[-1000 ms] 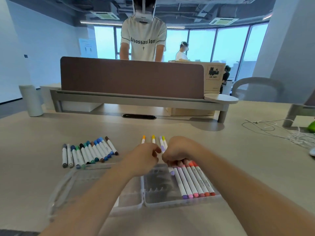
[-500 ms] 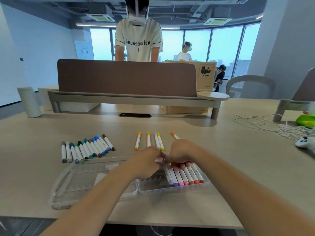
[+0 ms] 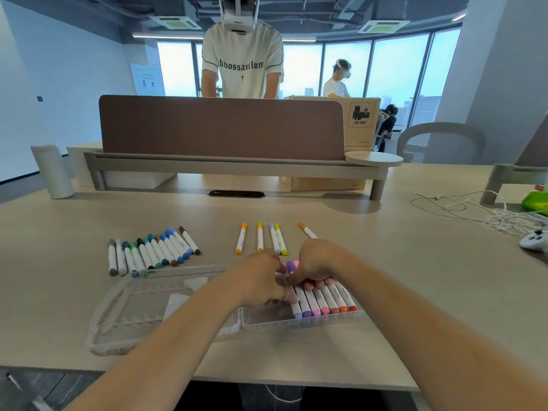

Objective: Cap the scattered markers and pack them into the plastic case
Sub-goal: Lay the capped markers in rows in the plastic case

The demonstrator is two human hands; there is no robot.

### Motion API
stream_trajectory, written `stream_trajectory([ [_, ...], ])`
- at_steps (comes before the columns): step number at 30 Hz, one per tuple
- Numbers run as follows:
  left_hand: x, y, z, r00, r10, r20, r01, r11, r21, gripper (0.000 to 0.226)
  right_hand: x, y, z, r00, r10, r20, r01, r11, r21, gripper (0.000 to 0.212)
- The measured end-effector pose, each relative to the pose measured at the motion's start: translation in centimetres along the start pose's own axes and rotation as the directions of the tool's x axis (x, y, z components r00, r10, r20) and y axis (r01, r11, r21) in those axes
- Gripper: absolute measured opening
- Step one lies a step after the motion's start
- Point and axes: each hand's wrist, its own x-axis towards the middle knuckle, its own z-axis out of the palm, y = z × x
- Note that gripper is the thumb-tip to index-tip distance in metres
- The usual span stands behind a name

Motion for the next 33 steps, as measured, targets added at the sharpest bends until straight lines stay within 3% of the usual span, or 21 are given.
stream_trajectory([
  [3,-0.1,0.2,-0.3,1.000,0.000,0.010,0.000,1.000,0.000,0.071,0.3,-0.2,-0.2,1.000,0.005,0.017,-0.004,1.000,-0.025,0.045],
  [7,0.3,-0.2,-0.8,1.000,0.023,-0.002,-0.023,1.000,-0.011,0.053,1.1,0.2,-0.8,1.000,-0.012,-0.008,0.012,1.000,0.012,0.042],
  [10,1.1,-1.0,-1.5,0.995,0.015,-0.101,-0.024,0.995,-0.095,0.042,2.9,0.3,-1.1,0.984,-0.010,-0.178,0.016,0.999,0.030,0.040],
  [12,1.8,-1.5,-2.2,0.986,-0.015,-0.168,-0.011,0.989,-0.151,0.030,4.9,0.0,-1.3,0.940,-0.010,-0.340,0.015,1.000,0.010,0.043],
  [14,3.0,-2.1,-2.8,0.972,-0.043,-0.230,0.011,0.991,-0.137,0.021,6.6,-0.6,-1.7,0.911,0.010,-0.413,0.000,1.000,0.025,0.046],
  [21,6.3,-4.0,-4.7,0.950,-0.085,-0.300,0.035,0.985,-0.168,0.022,11.1,-2.5,-3.0,0.900,0.061,-0.431,-0.020,0.995,0.098,0.032],
  [33,6.9,-5.8,-4.9,0.938,-0.103,-0.330,0.050,0.985,-0.166,0.024,13.4,-4.7,-2.8,0.911,0.075,-0.405,-0.108,0.992,-0.059,0.018],
])
